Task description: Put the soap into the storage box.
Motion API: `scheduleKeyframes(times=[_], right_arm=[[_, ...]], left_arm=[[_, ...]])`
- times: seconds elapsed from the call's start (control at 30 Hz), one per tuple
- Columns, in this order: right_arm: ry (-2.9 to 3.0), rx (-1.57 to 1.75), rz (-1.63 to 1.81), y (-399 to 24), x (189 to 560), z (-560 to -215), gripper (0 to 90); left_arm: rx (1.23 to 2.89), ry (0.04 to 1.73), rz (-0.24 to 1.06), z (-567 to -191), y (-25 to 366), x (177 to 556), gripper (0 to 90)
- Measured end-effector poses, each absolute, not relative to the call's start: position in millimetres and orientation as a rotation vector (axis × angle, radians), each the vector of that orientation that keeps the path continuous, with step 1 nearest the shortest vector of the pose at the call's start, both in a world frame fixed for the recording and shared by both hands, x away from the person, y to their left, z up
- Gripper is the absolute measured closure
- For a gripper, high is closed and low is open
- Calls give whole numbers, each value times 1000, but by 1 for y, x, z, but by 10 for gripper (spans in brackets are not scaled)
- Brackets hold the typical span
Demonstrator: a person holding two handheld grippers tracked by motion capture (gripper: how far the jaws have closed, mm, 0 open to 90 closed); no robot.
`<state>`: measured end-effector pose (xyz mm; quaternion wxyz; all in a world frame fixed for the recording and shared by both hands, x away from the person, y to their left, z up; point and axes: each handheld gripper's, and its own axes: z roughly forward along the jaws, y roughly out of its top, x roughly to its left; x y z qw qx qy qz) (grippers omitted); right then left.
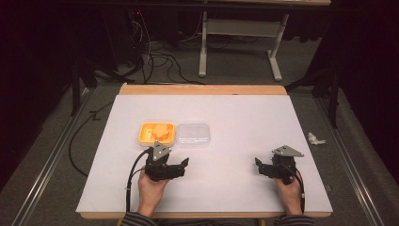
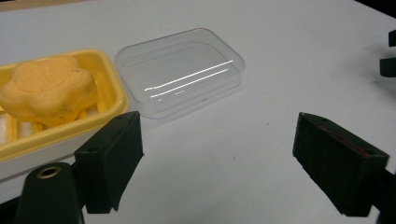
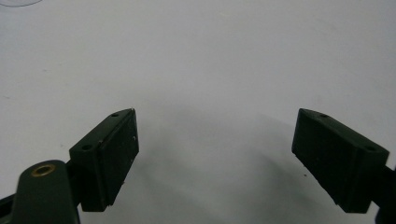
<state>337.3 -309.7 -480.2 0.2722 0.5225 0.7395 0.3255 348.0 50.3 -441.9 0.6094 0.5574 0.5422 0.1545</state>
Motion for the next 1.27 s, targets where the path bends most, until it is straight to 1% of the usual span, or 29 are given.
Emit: scheduleKeyframes(times=[0.4, 0.73, 0.77, 0.97, 1.27], right_arm=[[1989, 1407, 874, -310, 337, -480, 151], [1991, 1410, 876, -309, 337, -480, 151], [1998, 1402, 868, -309, 337, -480, 151], [1996, 1407, 866, -309, 337, -480, 151], [1995, 1411, 870, -309, 337, -480, 151]], left_arm=[[1308, 1270, 344, -463, 40, 359, 177], [1315, 1276, 392, -480, 35, 368, 179], [1313, 1272, 416, -483, 35, 368, 179], [1326, 1278, 433, -491, 34, 370, 178], [1324, 1291, 446, -491, 34, 371, 177]])
